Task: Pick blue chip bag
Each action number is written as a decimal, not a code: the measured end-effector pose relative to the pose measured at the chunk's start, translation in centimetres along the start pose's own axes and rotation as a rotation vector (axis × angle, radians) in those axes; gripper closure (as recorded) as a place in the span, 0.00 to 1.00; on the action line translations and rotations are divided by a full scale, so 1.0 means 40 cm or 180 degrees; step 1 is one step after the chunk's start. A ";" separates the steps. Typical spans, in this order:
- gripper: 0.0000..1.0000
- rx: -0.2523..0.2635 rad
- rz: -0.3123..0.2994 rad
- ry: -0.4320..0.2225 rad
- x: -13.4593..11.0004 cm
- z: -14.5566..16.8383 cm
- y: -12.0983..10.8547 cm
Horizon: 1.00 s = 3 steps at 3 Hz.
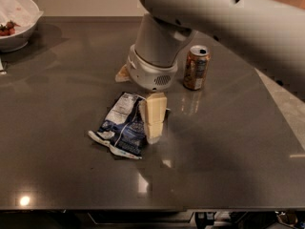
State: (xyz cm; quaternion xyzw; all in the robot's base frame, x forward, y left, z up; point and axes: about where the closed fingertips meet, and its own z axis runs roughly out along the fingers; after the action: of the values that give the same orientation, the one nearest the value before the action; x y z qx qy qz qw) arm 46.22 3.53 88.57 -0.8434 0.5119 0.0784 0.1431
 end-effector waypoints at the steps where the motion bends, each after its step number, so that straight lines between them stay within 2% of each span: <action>1: 0.00 -0.0235 -0.0326 0.0149 -0.007 0.071 -0.018; 2: 0.00 -0.0413 -0.0587 0.0290 -0.007 0.117 -0.024; 3: 0.18 -0.0529 -0.0785 0.0404 -0.003 0.138 -0.017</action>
Offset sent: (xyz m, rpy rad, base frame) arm 0.0118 0.0268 -0.0627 -0.2319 0.0175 0.3050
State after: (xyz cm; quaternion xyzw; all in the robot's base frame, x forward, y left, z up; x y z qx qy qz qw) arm 46.86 5.70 83.49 -0.9121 0.4042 0.0488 0.0487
